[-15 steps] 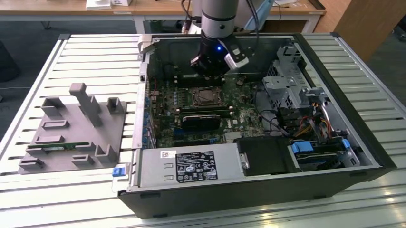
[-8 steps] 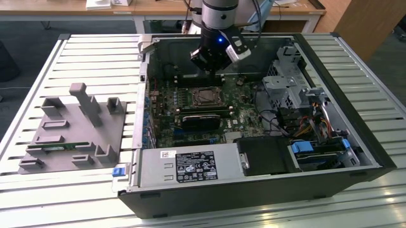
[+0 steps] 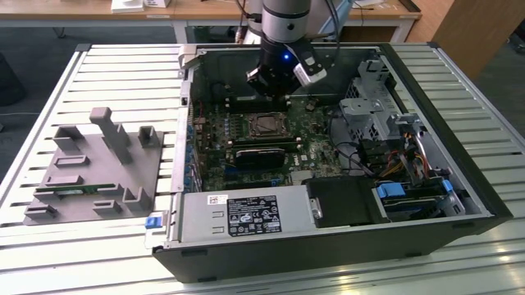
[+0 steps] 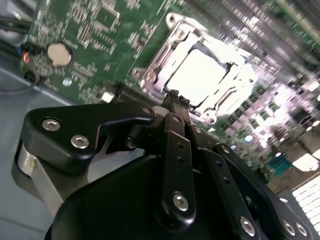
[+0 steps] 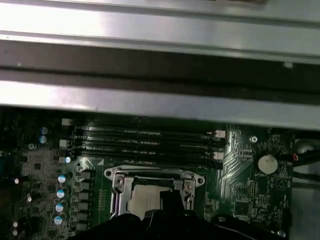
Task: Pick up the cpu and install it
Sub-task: 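Install the second cpu locking lever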
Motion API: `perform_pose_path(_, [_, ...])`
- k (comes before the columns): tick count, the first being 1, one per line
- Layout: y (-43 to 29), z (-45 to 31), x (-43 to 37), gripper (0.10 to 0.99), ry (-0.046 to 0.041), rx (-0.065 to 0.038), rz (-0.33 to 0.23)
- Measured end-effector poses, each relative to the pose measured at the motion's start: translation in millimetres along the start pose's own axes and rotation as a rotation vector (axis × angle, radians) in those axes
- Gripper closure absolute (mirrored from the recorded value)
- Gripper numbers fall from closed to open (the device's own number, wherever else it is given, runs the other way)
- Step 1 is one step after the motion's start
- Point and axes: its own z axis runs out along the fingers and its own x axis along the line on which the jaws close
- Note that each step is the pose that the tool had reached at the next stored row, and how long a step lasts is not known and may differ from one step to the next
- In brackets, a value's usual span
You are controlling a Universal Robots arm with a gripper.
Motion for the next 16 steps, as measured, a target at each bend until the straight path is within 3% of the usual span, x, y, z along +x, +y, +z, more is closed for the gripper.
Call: perform_pose_path(16, [-42.4, -0.7, 2.5, 0.980, 0.0019, 0.000, 0.000])
